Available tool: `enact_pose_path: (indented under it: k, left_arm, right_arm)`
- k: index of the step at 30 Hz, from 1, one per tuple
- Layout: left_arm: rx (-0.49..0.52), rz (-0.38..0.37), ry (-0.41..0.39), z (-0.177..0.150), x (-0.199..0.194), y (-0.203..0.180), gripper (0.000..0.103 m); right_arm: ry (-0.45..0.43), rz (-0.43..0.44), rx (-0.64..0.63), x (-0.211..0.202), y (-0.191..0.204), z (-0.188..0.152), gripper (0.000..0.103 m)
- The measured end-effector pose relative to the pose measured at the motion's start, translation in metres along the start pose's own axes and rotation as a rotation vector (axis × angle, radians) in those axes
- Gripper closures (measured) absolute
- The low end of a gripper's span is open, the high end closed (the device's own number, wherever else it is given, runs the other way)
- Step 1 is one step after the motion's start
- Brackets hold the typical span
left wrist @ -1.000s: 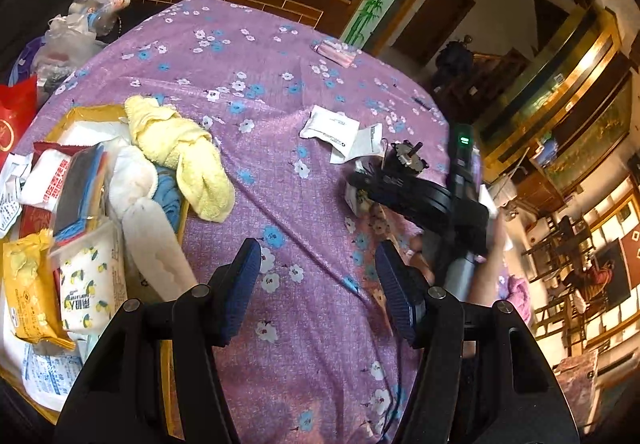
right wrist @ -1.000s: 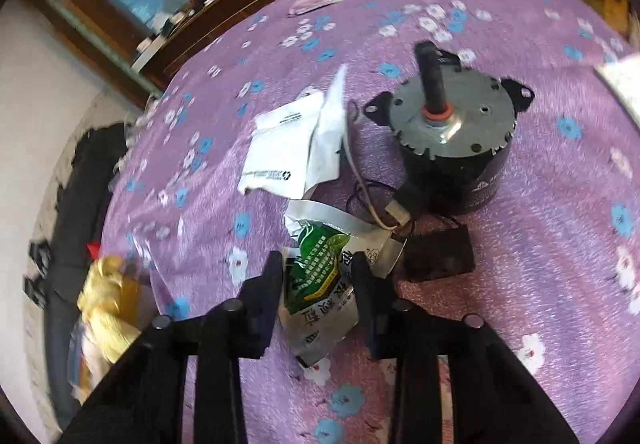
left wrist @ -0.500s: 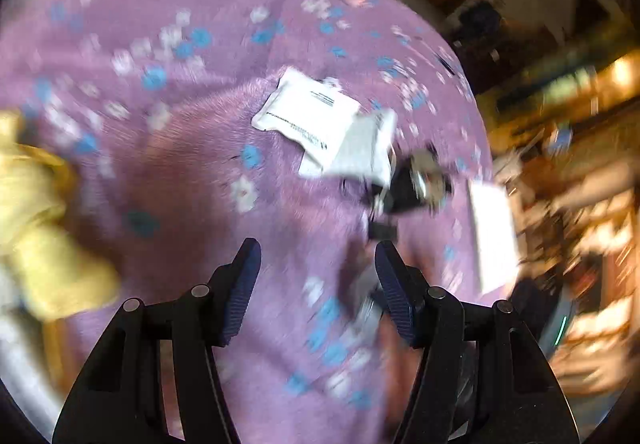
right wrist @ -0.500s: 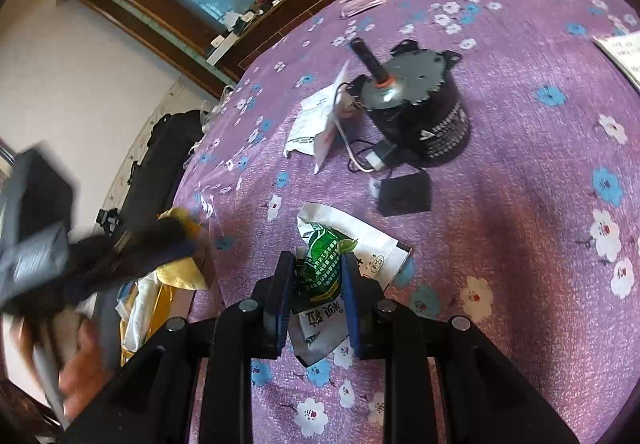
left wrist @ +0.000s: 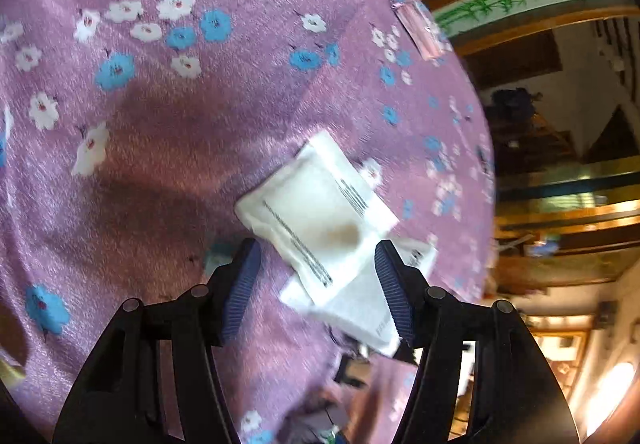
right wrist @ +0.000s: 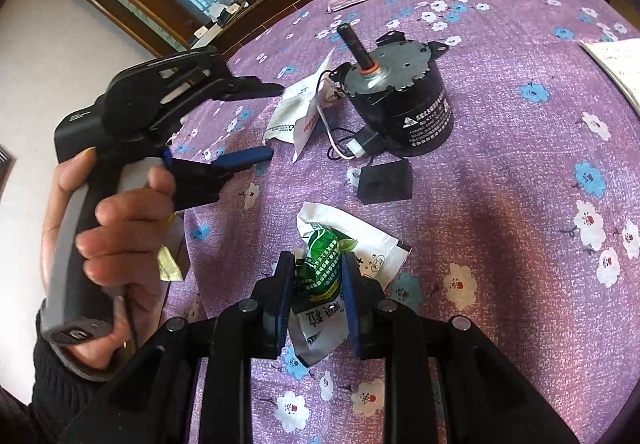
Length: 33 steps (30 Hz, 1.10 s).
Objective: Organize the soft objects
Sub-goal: 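Grasp the white sachet with the left gripper, then carry the white sachet and green-printed packet over the foam box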
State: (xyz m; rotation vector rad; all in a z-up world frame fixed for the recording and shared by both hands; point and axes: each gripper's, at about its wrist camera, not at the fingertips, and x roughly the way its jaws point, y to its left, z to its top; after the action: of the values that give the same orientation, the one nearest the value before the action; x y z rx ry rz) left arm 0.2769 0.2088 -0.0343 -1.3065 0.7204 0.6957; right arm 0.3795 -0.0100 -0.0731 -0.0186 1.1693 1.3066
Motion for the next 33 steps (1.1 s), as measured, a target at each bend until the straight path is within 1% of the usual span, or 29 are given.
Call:
enact_pose_path:
  k: [2, 3, 4, 5, 8, 9, 12, 14, 16, 18, 20, 21, 22, 23, 24, 25, 26, 27, 28, 29, 31, 33]
  left_arm:
    - [-0.032, 0.005, -0.031, 0.004, 0.002, 0.001, 0.049]
    - [-0.046, 0.013, -0.04, 0.008, 0.004, 0.002, 0.054]
    - [-0.071, 0.016, -0.044, 0.01, 0.003, 0.005, 0.063]
    - [-0.123, 0.003, -0.04, 0.01, 0.001, 0.012, 0.064]
    - [-0.228, -0.074, -0.035, 0.011, 0.001, 0.026, 0.064]
    - [-0.235, -0.088, -0.029, 0.01, 0.001, 0.028, 0.064]
    - [-0.244, -0.117, -0.018, 0.006, -0.003, 0.031, 0.064]
    - [-0.24, -0.159, -0.028, 0.001, -0.009, 0.028, 0.064]
    - [-0.211, -0.153, -0.033, 0.0, -0.009, 0.021, 0.064]
    - [-0.206, -0.151, -0.033, 0.002, -0.003, 0.017, 0.064]
    - [-0.182, -0.108, -0.029, 0.006, 0.008, 0.011, 0.064]
    - [-0.202, -0.099, -0.031, 0.005, 0.011, 0.014, 0.065]
    - [-0.22, -0.106, -0.034, 0.004, 0.01, 0.017, 0.065]
    - [-0.226, -0.11, -0.031, 0.003, 0.01, 0.018, 0.066]
    - [-0.209, -0.102, -0.036, 0.003, 0.01, 0.016, 0.065]
    - [-0.195, -0.096, -0.044, 0.003, 0.01, 0.014, 0.067]
    - [-0.188, -0.094, -0.046, 0.005, 0.012, 0.012, 0.07]
    - [-0.188, -0.096, -0.039, 0.008, 0.015, 0.011, 0.088]
    - [-0.192, -0.117, -0.031, 0.011, 0.017, 0.011, 0.095]
    - [-0.191, -0.135, -0.037, 0.013, 0.018, 0.011, 0.095]
    - [-0.18, -0.123, -0.093, 0.012, 0.008, 0.011, 0.097]
    - [-0.126, -0.138, -0.103, 0.005, -0.009, 0.007, 0.097]
  right_arm:
    - [-0.001, 0.001, 0.0, -0.001, -0.001, 0.0, 0.08]
    - [-0.001, 0.0, -0.002, 0.0, -0.001, 0.0, 0.08]
    - [-0.002, -0.002, -0.003, 0.0, 0.0, 0.0, 0.08]
    - [-0.002, -0.002, -0.005, 0.0, 0.0, 0.0, 0.08]
    - [-0.004, -0.001, -0.007, 0.0, 0.0, -0.001, 0.08]
    - [-0.004, -0.002, -0.009, 0.0, 0.0, -0.001, 0.08]
    - [-0.007, -0.006, -0.015, -0.001, 0.001, -0.001, 0.08]
    - [-0.006, -0.003, -0.012, -0.001, 0.001, -0.002, 0.08]
    - [-0.005, -0.001, -0.01, -0.001, 0.001, -0.002, 0.08]
    - [-0.006, -0.003, -0.012, -0.001, 0.002, -0.003, 0.08]
    - [-0.006, 0.0, -0.011, -0.001, 0.001, -0.003, 0.08]
    - [-0.006, 0.003, -0.008, -0.001, 0.001, -0.002, 0.08]
    - [-0.005, 0.006, -0.006, -0.002, 0.0, -0.003, 0.08]
    - [-0.005, 0.008, -0.004, -0.002, 0.0, -0.002, 0.08]
    - [-0.005, 0.008, -0.004, -0.002, 0.0, -0.003, 0.08]
    - [-0.008, 0.005, -0.008, -0.002, 0.0, -0.003, 0.08]
    - [-0.008, 0.001, -0.012, -0.002, 0.001, -0.003, 0.08]
    - [-0.008, -0.001, -0.015, -0.001, 0.002, -0.003, 0.08]
    - [-0.009, -0.003, -0.018, -0.001, 0.002, -0.003, 0.08]
    - [-0.009, -0.003, -0.019, -0.001, 0.002, -0.003, 0.08]
    - [-0.008, 0.001, -0.017, -0.001, 0.001, -0.003, 0.08]
    - [-0.01, 0.003, -0.014, -0.002, 0.001, -0.003, 0.08]
